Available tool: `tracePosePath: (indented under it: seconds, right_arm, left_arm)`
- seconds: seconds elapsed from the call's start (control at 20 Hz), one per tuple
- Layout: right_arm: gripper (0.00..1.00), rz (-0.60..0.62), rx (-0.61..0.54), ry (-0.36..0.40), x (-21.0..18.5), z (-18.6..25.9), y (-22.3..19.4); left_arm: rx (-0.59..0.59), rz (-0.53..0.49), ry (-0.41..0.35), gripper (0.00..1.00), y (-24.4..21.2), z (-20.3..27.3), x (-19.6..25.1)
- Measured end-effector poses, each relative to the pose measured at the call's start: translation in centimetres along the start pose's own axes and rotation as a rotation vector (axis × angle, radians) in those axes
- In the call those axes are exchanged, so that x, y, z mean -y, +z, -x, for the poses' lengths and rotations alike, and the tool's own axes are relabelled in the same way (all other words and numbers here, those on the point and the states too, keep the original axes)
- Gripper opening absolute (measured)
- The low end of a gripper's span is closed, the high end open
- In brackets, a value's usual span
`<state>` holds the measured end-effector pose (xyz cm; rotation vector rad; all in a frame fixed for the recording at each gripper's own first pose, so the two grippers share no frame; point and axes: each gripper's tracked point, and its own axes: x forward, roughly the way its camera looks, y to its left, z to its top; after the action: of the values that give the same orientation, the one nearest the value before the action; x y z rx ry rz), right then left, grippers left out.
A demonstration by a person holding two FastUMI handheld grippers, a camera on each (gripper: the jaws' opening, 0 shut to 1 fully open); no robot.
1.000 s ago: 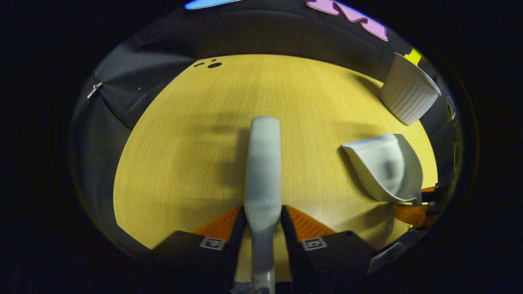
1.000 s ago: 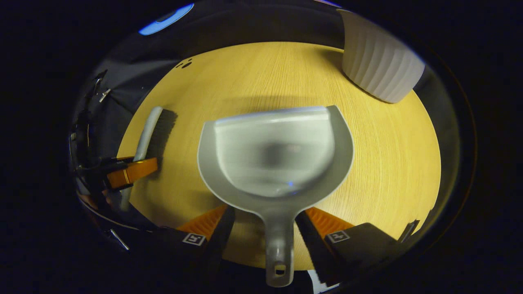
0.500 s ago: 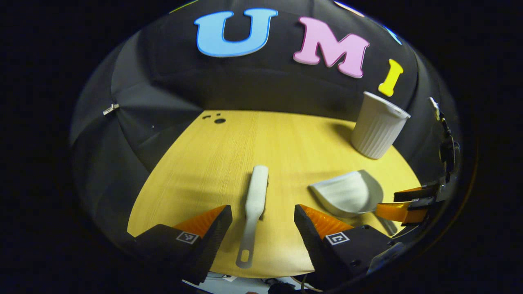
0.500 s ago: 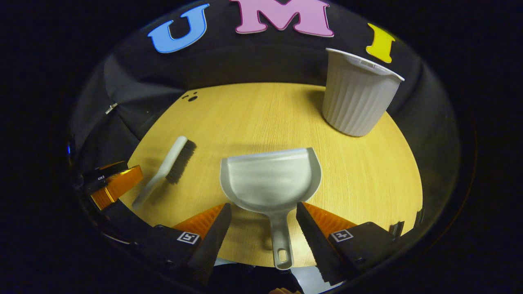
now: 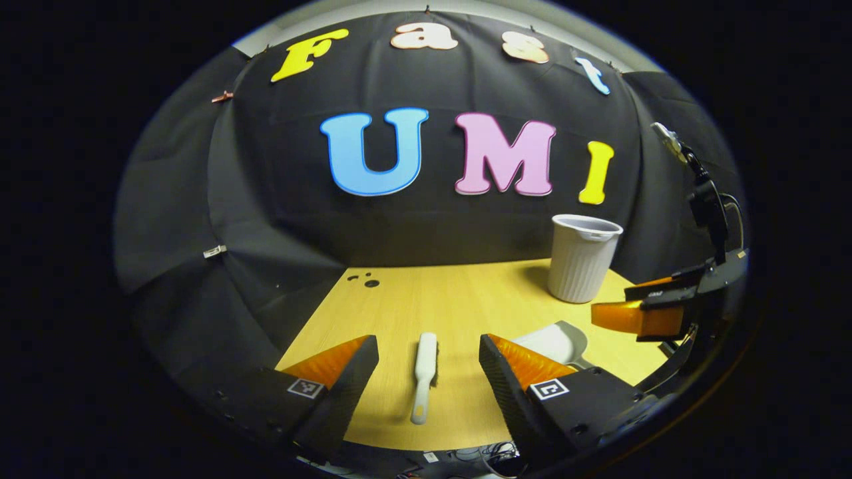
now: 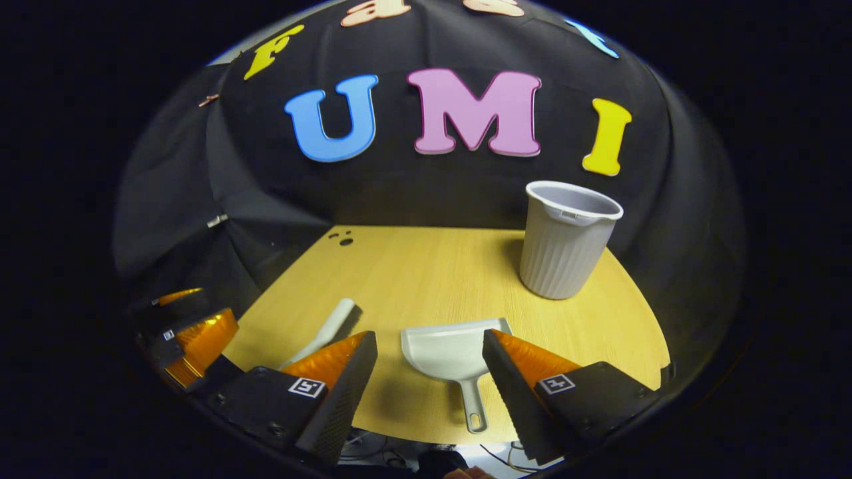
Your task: Pick up the small broom and dustpan from the desktop, sweep the trash into the dustpan with the broom, and then empty the trash into the garbage bin.
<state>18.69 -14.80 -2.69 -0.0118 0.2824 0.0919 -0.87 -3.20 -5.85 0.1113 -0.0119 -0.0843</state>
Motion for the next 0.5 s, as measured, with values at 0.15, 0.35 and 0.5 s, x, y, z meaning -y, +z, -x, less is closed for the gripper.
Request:
tracePosePath:
  seconds: [0.15,0.35,0.5]
  right_arm:
    - [0.99,-0.005,0.084,-0.018,-0.1,2.2,2.6]
    - [0.99,0.012,0.158,-0.048,1.6,4.3,4.4]
    - [0.99,-0.011,0.190,-0.055,3.5,5.5,5.2]
  left_arm:
    - [0.019,0.011,-0.046,0.96,0.9,2.0,0.5]
    - [0.029,0.003,-0.043,0.96,2.1,2.9,0.0]
    - [0.000,0.037,-0.033,0.96,1.4,2.6,0.4]
